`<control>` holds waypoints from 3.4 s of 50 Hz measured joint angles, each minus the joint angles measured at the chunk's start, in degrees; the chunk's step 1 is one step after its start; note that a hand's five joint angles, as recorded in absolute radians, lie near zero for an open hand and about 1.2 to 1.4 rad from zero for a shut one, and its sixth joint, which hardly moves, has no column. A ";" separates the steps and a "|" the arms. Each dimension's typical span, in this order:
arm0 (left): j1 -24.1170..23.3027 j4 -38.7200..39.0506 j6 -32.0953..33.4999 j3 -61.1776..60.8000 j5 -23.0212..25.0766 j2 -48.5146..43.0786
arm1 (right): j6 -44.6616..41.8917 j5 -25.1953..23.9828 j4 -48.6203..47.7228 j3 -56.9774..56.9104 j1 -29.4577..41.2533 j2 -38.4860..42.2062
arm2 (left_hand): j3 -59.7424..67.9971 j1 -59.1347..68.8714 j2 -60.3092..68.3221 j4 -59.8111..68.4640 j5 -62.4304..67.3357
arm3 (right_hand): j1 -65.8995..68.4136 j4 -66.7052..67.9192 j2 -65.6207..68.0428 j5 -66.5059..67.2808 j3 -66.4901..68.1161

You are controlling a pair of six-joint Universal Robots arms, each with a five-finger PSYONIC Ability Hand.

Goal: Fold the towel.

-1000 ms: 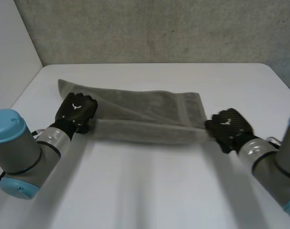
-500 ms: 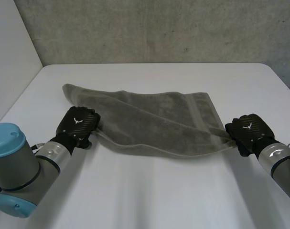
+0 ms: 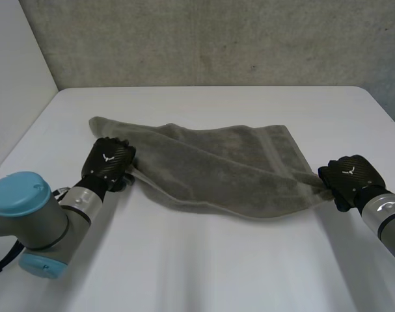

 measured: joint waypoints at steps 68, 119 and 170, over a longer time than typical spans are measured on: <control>-1.80 -3.44 -16.30 7.55 -1.83 -3.51 | -0.17 -0.01 0.08 0.25 0.52 1.46 | 1.25 1.15 1.29 1.21 1.37 | 0.01 0.01 0.04 0.00 0.07; 4.30 -32.07 -16.16 14.46 3.02 38.21 | 18.04 -7.39 38.38 -36.08 0.27 -22.22 | 40.82 38.74 40.76 41.42 40.19 | 0.02 0.03 0.30 0.00 0.16; 2.37 -16.22 -18.44 46.00 0.91 0.58 | 3.07 8.97 28.05 -73.20 16.63 20.53 | 41.00 38.81 40.96 41.45 40.53 | 0.18 0.04 0.32 0.00 0.26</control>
